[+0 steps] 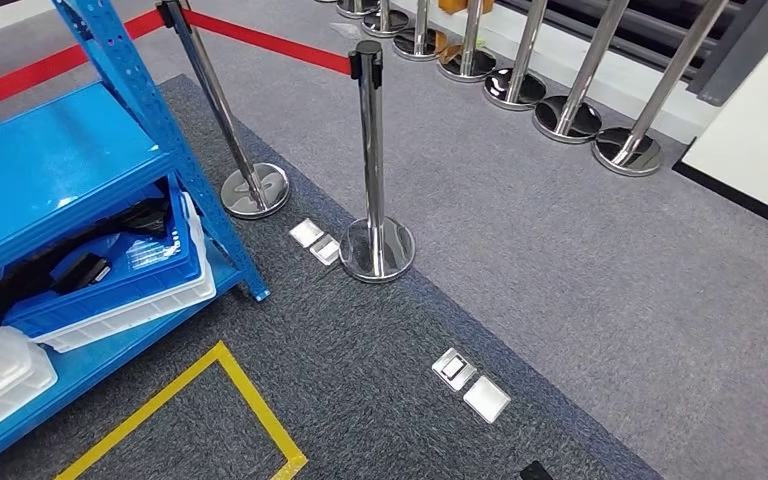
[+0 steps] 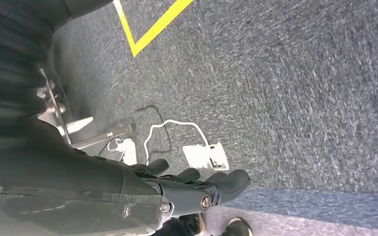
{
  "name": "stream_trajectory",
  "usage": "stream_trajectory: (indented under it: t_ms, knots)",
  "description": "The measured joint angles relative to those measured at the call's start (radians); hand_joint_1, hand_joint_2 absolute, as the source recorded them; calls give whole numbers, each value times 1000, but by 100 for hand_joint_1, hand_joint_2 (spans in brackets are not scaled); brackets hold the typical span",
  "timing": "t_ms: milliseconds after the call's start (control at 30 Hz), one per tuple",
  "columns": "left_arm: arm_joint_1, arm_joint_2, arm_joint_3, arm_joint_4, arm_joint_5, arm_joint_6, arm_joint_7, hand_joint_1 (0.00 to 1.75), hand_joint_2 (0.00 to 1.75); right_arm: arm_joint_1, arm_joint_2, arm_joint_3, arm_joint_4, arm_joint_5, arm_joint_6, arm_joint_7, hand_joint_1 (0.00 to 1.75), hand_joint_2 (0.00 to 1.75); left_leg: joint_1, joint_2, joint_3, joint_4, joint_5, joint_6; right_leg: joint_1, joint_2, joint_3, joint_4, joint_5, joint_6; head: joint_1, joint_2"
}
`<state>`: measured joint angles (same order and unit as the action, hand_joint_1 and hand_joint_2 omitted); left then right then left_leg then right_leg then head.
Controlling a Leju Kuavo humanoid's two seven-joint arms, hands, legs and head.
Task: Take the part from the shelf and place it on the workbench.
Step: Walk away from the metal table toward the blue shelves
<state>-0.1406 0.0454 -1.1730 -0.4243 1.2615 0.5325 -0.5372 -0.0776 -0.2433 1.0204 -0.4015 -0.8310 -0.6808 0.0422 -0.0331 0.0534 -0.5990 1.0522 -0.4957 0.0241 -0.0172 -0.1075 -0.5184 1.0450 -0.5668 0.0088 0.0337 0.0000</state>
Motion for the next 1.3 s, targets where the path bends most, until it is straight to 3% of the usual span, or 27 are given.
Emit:
stream_trajectory:
  t_ms: [33,100,167,200,233,267,333,367,400,467,533,600,667,700,767,800,900,967,1033,1067,1133,1167,1233,1267,1300]
  knots:
    - [2,0,0,0,0,0,0,0,0,-2,1,1,0,0,0,0,0,175,2,-9,6,-9,3,4,-2,1,6,-1,-4,4,1,0]
    - [1,0,0,1,-1,0,0,0,0,-5,2,1,0,0,1,0,0,175,9,-26,20,-29,9,14,-4,39,-1,32,-27,10,1,0]
    - [-2,0,0,1,-1,0,0,0,0,-4,2,2,0,-1,1,0,0,175,12,-44,27,-37,11,23,-5,87,-55,137,-76,12,4,0]
    - [-3,-1,0,1,-1,-1,0,0,0,-1,2,2,0,-2,1,0,0,175,12,-54,28,-36,10,26,-5,96,-91,197,-98,13,5,0]
    - [-3,-1,0,1,-1,-1,0,0,0,2,1,2,0,-2,1,1,0,175,13,-67,30,-35,8,27,-6,100,-119,240,-104,16,6,0]
    - [-1,-1,0,1,-1,-1,0,0,0,5,1,2,0,-3,1,2,0,175,13,-79,31,-33,6,27,-6,102,-133,250,-91,18,7,0]
    - [1,-2,0,1,-2,-1,0,0,0,6,1,3,0,-3,1,2,0,175,17,-104,34,-23,-1,21,-9,112,-110,165,-17,21,8,0]
    - [2,-2,0,1,-2,-1,0,0,0,6,1,3,0,-3,1,2,0,175,19,-115,32,-17,-6,16,-12,132,-88,107,13,23,9,0]
    - [1,-2,0,1,-2,-1,0,0,0,5,0,3,0,-3,1,2,0,175,20,-126,29,-7,-12,10,-14,152,-70,58,33,23,9,0]
    - [2,-2,0,1,-2,-1,0,0,0,6,0,3,0,-3,1,3,0,175,22,-145,21,3,-17,-2,-14,175,-57,26,34,17,10,0]
    - [4,-2,0,1,-3,-1,0,0,0,6,1,3,0,-3,1,3,0,175,23,-158,18,5,-17,-11,-12,156,-54,20,37,6,9,0]
    - [5,-2,0,1,-3,-1,0,0,0,4,0,3,0,-3,1,4,0,175,23,-131,8,33,-35,-23,-14,136,-48,12,40,-4,4,0]
    - [3,-2,0,1,-3,-2,0,0,0,4,-1,3,0,-2,1,4,0,175,26,-87,-37,129,-83,-34,-13,113,-43,8,39,-11,-3,0]
    - [2,-2,0,1,-3,-2,0,0,0,6,-1,4,0,-2,1,6,0,175,30,-76,-70,190,-108,-39,-12,100,-41,7,37,-13,-4,0]
    - [5,-2,0,1,-4,-1,0,0,0,7,-1,5,0,0,1,9,0,175,36,-68,-109,256,-116,-43,-11,76,-38,8,32,-15,-4,0]
    - [7,-2,0,1,-4,-1,0,0,0,7,-1,6,-1,2,1,10,0,175,38,-65,-104,239,-95,-42,-11,66,-35,8,29,-14,-4,0]
    - [7,-2,0,1,-6,1,1,0,0,6,1,8,-1,4,6,14,0,175,33,-23,-26,63,-8,-34,-9,35,-19,7,17,-5,-4,0]
    - [7,-1,0,1,-7,2,3,0,0,4,3,9,-1,5,11,18,0,175,23,-3,-2,6,2,-25,-7,18,-9,3,11,3,-3,0]
    - [10,0,0,1,-8,4,5,0,0,0,7,9,-1,6,15,19,0,175,17,-17,2,-2,1,-14,-8,4,1,-4,7,13,-2,0]
    - [11,1,0,1,-8,5,6,0,0,-2,10,9,-1,6,16,19,0,175,19,-25,8,-11,3,-8,-10,10,6,-2,1,18,-1,0]
    - [10,2,0,1,-7,7,7,0,0,-6,14,9,-2,7,17,18,0,175,24,-40,21,-28,9,5,-12,50,-11,49,-32,23,2,0]
    - [8,2,1,1,-7,8,8,0,0,-5,16,9,-2,7,17,18,0,175,25,-48,23,-33,10,11,-13,75,-38,104,-59,23,4,0]
    - [8,2,1,1,-7,9,9,0,0,0,17,10,-2,6,18,18,0,175,24,-69,25,-33,9,17,-12,97,-107,226,-103,24,7,0]
    - [9,2,1,1,-6,9,9,0,0,3,17,10,-2,5,18,18,0,175,23,-81,26,-32,7,18,-12,101,-130,258,-103,25,8,0]
    - [11,2,1,1,-6,9,10,0,0,5,18,10,-2,4,18,18,0,175,24,-95,28,-30,5,17,-12,103,-136,251,-81,26,9,0]
